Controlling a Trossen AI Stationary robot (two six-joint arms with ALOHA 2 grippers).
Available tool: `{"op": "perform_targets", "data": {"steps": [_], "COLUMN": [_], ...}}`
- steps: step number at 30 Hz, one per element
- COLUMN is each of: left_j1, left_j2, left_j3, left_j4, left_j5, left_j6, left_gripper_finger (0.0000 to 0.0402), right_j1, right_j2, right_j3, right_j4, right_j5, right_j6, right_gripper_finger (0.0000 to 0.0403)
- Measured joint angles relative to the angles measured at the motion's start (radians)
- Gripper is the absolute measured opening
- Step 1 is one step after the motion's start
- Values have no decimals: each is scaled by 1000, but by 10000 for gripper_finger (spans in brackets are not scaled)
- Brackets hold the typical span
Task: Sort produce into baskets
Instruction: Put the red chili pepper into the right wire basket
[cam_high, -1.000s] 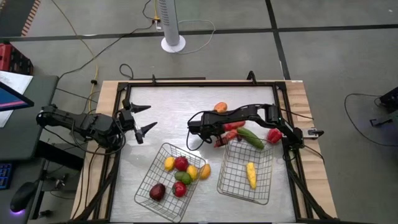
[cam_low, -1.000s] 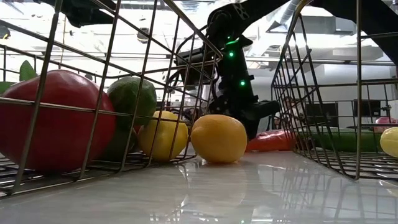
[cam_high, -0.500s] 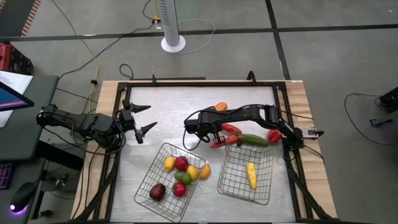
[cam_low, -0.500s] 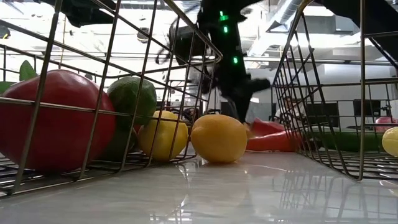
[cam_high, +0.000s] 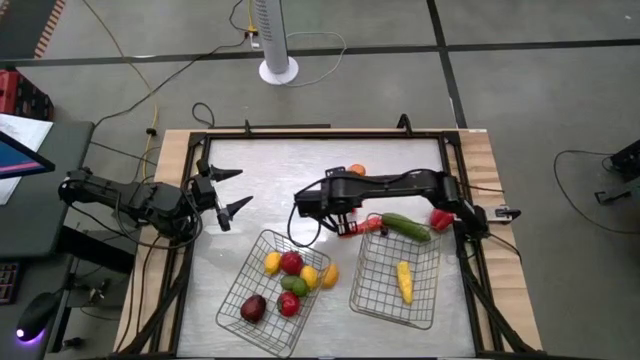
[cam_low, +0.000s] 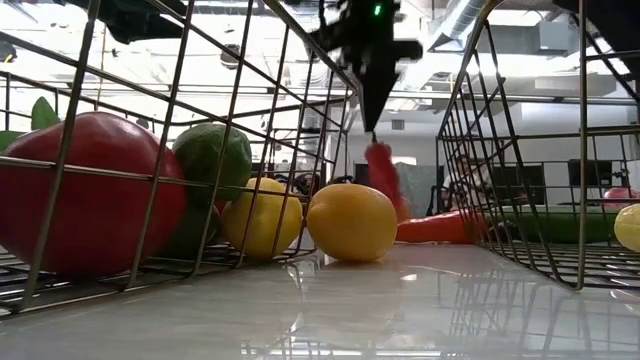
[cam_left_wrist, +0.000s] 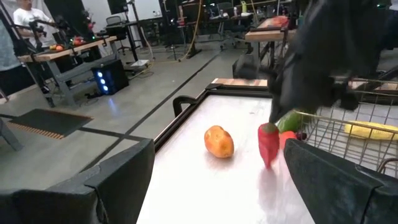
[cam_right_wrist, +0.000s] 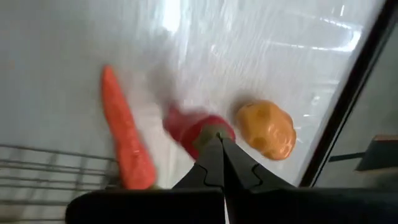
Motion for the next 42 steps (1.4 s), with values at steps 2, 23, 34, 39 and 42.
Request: {"op": "perform_targets", "data": {"steps": [2,23,34,39,42], "left_j1": [0,0,0,0,0], "left_j2": [0,0,1,1,1], "left_j3": [0,0,0,0,0], "left_j4": [0,21,18,18,18], "left_j5": [0,0,0,0,0], "left_j6": [0,-16,-16,2,3], "left_gripper_finger": [345,345,345,345,345], "right_j1": [13,122,3,-77,-115], "right_j2": [-38,-340,-337,-337,-337], "right_j3": [-1,-178,-548,-653,-709], "right_j4": [1,119,603,753,819], "right_j5": [2,13,-66,-195,-236], "right_j6": [40,317,97,78,70], "right_gripper_finger": [16,118,244,269,271]}}
